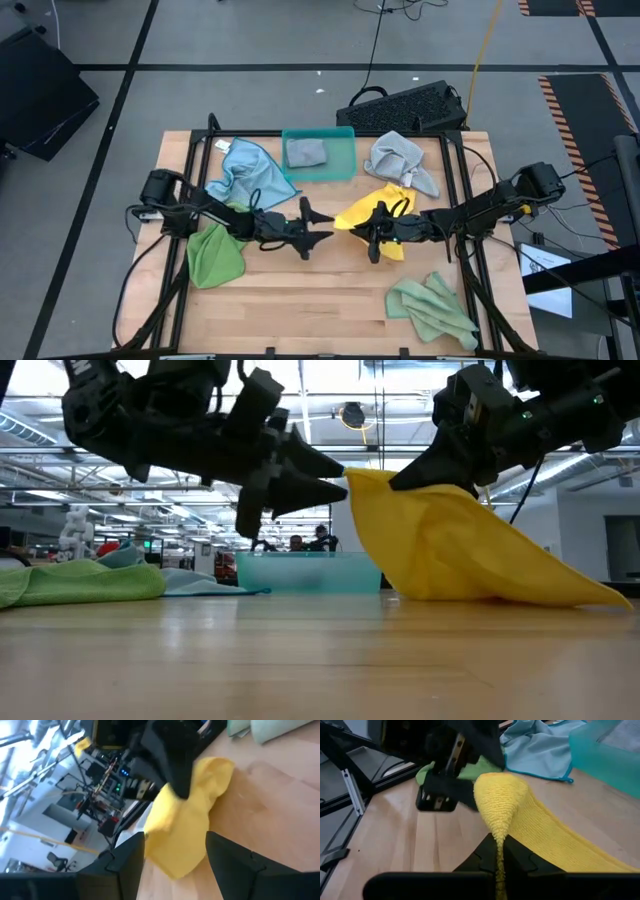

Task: Fold microfiber towels
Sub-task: Fold the yellow microfiber cloth

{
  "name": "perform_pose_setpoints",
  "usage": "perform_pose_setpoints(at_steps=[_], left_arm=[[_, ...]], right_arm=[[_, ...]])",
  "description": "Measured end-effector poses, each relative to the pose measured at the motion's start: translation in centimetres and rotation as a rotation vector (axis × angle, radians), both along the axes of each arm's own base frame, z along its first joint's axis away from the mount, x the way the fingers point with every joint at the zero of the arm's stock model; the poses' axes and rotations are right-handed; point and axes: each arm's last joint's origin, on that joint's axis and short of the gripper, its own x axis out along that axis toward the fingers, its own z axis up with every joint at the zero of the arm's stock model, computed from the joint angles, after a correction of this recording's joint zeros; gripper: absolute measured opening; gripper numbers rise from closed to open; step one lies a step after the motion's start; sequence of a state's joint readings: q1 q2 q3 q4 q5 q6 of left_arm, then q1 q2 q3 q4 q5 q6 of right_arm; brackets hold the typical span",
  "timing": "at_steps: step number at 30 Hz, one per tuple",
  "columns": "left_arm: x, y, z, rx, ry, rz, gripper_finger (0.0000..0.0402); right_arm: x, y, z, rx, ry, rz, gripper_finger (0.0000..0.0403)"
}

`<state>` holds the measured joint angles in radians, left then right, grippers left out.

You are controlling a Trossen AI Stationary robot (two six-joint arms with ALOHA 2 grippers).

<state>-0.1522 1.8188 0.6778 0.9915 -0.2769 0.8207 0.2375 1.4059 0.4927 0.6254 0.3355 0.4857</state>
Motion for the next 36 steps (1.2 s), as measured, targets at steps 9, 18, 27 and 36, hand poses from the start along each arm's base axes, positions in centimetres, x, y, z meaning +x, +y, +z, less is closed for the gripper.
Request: perform_pose_setpoints(at_steps=[9, 18, 27, 36], left_arm=[[1.2, -0.1, 0.7, 0.089, -0.023, 0.029, 0.0180], [1.3, 0.0, 0.8, 0.103, -0.025, -0.076, 0.0049], [1.5, 0.8, 0.8, 0.042, -0.024, -0.046, 0.0014], [1.4, 0.9, 0.6, -0.002, -0.010, -0.001, 0.0014]], right_arm=[[0.0, 0.0, 0.1, 0.002, -0.007, 0.001, 0.0009], [0.0, 0.0, 0.1, 0.005, -0.015, 0.001, 0.0009], [0.0, 0.0, 0.4, 0.028, -0.028, -0.008, 0.0075], [-2.3, 2.7, 0.1, 0.116, 0.106, 0.003, 0.0208]])
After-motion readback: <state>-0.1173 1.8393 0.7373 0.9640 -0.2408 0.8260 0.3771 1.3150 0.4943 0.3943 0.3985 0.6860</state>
